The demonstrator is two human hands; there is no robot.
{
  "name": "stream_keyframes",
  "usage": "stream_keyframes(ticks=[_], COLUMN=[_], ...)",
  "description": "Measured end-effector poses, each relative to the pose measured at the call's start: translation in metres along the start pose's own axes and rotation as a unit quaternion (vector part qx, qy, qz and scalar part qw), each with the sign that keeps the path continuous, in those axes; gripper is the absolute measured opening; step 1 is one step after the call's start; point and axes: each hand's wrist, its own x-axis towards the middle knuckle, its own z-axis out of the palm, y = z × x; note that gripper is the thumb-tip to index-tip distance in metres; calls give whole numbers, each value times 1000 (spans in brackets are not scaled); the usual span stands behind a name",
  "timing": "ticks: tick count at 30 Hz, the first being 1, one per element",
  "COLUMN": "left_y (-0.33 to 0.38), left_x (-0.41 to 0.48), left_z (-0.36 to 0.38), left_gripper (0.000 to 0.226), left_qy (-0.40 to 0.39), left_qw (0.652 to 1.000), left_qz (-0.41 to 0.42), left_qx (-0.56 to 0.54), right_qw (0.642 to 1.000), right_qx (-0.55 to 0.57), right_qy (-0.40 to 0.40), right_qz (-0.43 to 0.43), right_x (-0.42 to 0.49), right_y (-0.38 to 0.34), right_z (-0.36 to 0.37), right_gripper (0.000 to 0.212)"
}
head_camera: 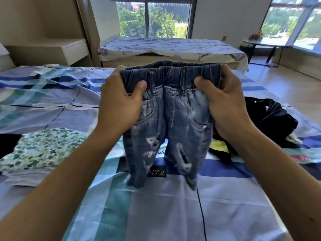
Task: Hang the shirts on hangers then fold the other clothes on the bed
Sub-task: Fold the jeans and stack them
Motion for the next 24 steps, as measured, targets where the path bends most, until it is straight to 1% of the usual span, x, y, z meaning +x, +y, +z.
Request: stream_keyframes(ticks=[1,2,4,5,6,7,8,9,10,11,12,13,14,15,16,17,18,19,20,21,22,23,24], left_y=[6,12,24,24,22,17,12,6,1,-3,-7,-10,-12,-14,-18,-22,-29,-35,-41,-47,-52,-55,-54], left_x=[-2,-5,-12,-14,-16,-17,-16,-14,-12,-11,-10,-10,-9,-8,-8,-9,-10,-13,-17,-22,-26,-28,-26], left_z=[2,4,6,9,11,14,14,14,13,11,8,5,2,0,-1,0,1,2,4,7,11,13,15], left_gripper=[18,24,48,56,59,56,51,45,42,41,41,42,43,44,43,41,39,38,38,41,43,45,46], left_qy=[-21,-58,-154,-180,-185,-169,-142,-115,-102,-106,-120,-139,-154,-163,-166,-167,-174,-199,-242,-281,-296,-279,-241], left_qw=[999,992,951,938,940,950,961,967,968,963,953,941,928,915,906,897,888,878,871,871,880,897,916], left_qz=[-19,-46,-107,-116,-109,-99,-92,-87,-86,-86,-84,-80,-73,-66,-61,-66,-84,-111,-132,-142,-142,-135,-119], left_qx=[-37,-99,-247,-272,-266,-245,-221,-210,-214,-234,-263,-297,-331,-362,-384,-403,-418,-421,-407,-378,-344,-316,-299], right_qw=[999,997,987,978,970,964,964,977,989,993,990,985,979,965,952,949,955,961,966,970,973,976,979], right_qx=[17,39,83,98,111,123,130,104,44,-30,-87,-99,-62,-13,30,54,68,81,92,103,110,115,121], right_qy=[-25,-56,-137,-180,-214,-232,-228,-188,-135,-92,-90,-134,-194,-253,-285,-286,-265,-237,-214,-195,-178,-159,-142], right_qz=[12,18,22,26,34,41,35,5,-37,-63,-68,-42,11,66,105,119,119,115,109,101,95,90,81], right_x=[-3,-7,-12,-13,-13,-13,-12,-10,-6,-2,1,3,3,2,0,-2,-4,-6,-7,-7,-7,-6,-4], right_y=[-2,-5,-10,-13,-12,-12,-11,-7,-2,5,13,19,23,29,34,38,41,43,47,50,52,54,55], right_z=[5,10,15,15,15,14,12,10,6,1,-5,-10,-12,-12,-9,-5,1,5,7,9,10,11,12], right_gripper=[20,19,21,26,32,35,34,30,29,36,50,66,77,77,66,51,40,32,28,26,26,26,26])
